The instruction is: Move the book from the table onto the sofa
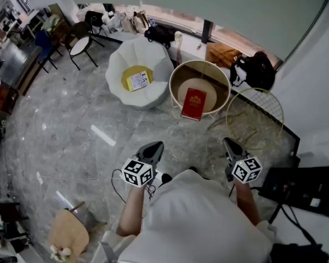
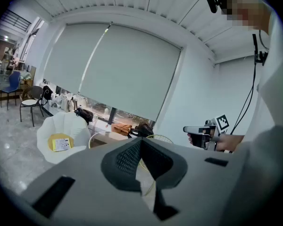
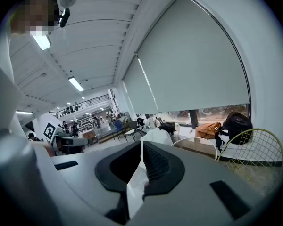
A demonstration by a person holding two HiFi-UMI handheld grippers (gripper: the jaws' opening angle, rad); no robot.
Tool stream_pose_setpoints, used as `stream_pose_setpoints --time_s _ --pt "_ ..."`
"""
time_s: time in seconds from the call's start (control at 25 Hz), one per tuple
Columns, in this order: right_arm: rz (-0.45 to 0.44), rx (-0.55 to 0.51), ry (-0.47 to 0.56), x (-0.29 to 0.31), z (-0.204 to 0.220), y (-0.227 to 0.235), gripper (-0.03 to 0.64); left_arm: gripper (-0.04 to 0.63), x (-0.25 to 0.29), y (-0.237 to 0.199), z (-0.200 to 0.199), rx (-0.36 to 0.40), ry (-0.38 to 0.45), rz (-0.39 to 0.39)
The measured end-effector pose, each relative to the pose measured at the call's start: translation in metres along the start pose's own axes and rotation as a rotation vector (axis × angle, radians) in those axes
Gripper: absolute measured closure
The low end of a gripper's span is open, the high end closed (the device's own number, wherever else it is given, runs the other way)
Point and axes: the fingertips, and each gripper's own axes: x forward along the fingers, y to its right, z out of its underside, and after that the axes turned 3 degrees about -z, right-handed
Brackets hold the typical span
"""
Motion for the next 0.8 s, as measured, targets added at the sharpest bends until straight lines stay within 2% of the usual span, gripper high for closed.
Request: stream_pose_setpoints --time_s 0.8 --pt "-0.022 0.035 -0.024 0.000 0.006 0.014 0.574 0.594 0.013 0.007 0.006 -0.020 -0.012 -0.019"
